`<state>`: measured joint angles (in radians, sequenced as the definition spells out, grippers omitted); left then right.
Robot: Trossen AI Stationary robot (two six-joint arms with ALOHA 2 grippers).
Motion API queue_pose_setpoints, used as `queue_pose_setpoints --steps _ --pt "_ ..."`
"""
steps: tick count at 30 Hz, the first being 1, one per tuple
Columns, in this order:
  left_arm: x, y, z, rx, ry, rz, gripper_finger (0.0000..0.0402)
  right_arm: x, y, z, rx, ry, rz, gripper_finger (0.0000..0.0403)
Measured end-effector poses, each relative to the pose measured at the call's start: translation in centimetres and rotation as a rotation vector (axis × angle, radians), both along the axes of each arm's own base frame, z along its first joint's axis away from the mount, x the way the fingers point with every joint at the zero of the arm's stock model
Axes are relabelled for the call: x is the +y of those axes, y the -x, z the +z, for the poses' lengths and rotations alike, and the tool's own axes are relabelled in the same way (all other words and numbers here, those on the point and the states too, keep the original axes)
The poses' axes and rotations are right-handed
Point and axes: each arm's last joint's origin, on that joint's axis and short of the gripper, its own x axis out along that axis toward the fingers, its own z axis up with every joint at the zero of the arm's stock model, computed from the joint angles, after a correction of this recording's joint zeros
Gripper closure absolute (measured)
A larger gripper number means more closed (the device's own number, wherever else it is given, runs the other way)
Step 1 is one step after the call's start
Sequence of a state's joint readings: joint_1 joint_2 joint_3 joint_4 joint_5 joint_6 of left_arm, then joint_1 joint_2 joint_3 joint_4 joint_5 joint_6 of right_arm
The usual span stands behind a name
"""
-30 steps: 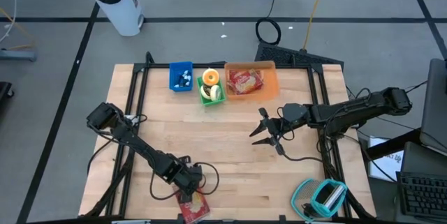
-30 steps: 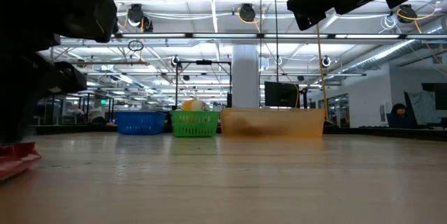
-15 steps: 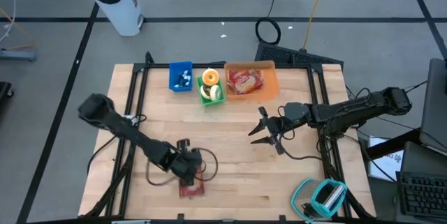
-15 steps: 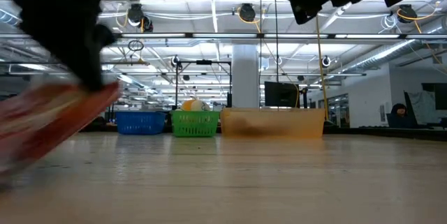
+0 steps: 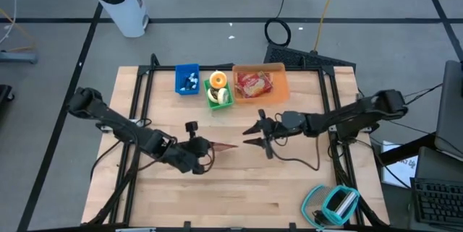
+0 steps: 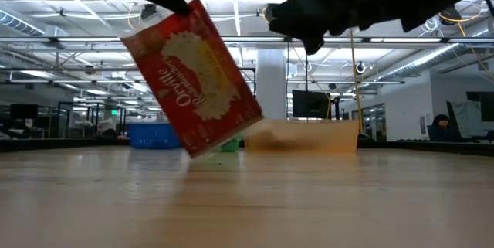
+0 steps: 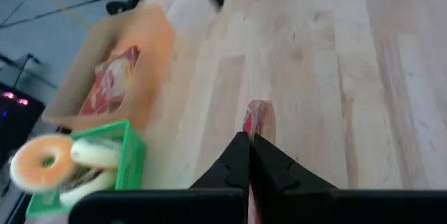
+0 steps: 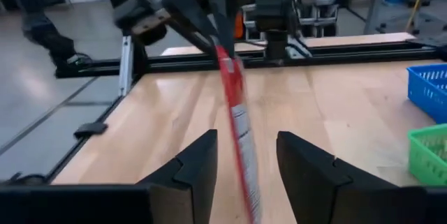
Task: Pick & Place Food Item
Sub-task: Put the red popcorn bag into the orange bin
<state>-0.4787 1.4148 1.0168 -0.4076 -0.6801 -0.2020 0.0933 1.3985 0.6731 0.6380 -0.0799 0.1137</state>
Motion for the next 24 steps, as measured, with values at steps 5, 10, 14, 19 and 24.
queue_pose_setpoints --steps 5,10,14,19,24 --pt "0.8 -0.7 -0.2 0.012 -0.012 -0.005 0.0401 0.1 -1.8 -1.6 -0.048 -0.010 -0.007 0.0232" --pt "1.3 -0.9 -0.2 0.021 -0.014 -0.012 0.0401 0.4 -4.2 -2.1 -0.041 -0.009 -0.005 0.0189" --pt "1.6 -1.2 -0.1 0.014 -0.010 -0.008 0.0401 0.6 -6.2 -1.9 -0.054 -0.011 -0.001 0.0167" --pt "2.0 -1.4 0.0 0.015 0.007 -0.021 0.0401 0.5 -8.0 -2.1 -0.053 -0.002 -0.003 0.0170" --pt "2.2 -1.7 -0.1 0.013 0.027 -0.028 0.0401 0.5 -8.8 -1.6 -0.077 0.009 -0.003 0.0204"
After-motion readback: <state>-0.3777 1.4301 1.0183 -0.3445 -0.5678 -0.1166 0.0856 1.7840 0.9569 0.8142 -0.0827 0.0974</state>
